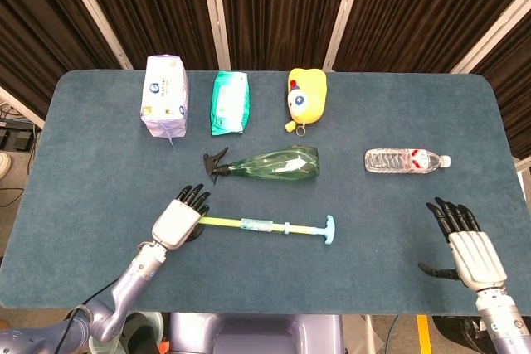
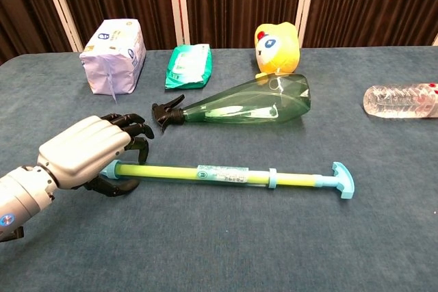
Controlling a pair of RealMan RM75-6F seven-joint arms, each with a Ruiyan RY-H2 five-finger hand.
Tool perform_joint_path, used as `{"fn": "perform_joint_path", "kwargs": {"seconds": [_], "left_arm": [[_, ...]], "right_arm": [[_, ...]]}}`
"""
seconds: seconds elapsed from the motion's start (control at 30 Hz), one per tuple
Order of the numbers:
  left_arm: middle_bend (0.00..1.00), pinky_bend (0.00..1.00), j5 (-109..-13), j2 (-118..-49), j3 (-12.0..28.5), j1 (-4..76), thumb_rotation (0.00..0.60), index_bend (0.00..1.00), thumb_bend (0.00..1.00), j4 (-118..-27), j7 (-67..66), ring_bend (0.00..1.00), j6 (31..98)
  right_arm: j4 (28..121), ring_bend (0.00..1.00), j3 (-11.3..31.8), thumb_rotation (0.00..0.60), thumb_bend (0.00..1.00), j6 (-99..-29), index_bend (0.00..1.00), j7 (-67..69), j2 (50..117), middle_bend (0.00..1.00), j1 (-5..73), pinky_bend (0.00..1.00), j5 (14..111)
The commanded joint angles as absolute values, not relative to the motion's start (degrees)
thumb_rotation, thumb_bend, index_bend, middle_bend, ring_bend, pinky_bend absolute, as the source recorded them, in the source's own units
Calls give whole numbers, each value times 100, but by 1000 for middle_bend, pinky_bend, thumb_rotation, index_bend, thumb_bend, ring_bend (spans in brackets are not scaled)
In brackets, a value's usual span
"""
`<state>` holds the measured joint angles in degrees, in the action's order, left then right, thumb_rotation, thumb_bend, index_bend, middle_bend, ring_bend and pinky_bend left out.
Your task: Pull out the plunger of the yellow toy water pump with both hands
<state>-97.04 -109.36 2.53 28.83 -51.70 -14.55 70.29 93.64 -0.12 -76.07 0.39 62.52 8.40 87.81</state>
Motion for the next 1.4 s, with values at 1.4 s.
{"fn": "perform_joint_path", "kwargs": {"seconds": [1.4], "left_arm": [[221, 196, -9841, -10480, -35, 3052, 600, 579, 425, -6310, -1788, 98, 7271]], "right_arm": [[7943, 0, -136, 600, 257, -7919, 364, -932, 9395, 30, 1216, 0, 9802]]}}
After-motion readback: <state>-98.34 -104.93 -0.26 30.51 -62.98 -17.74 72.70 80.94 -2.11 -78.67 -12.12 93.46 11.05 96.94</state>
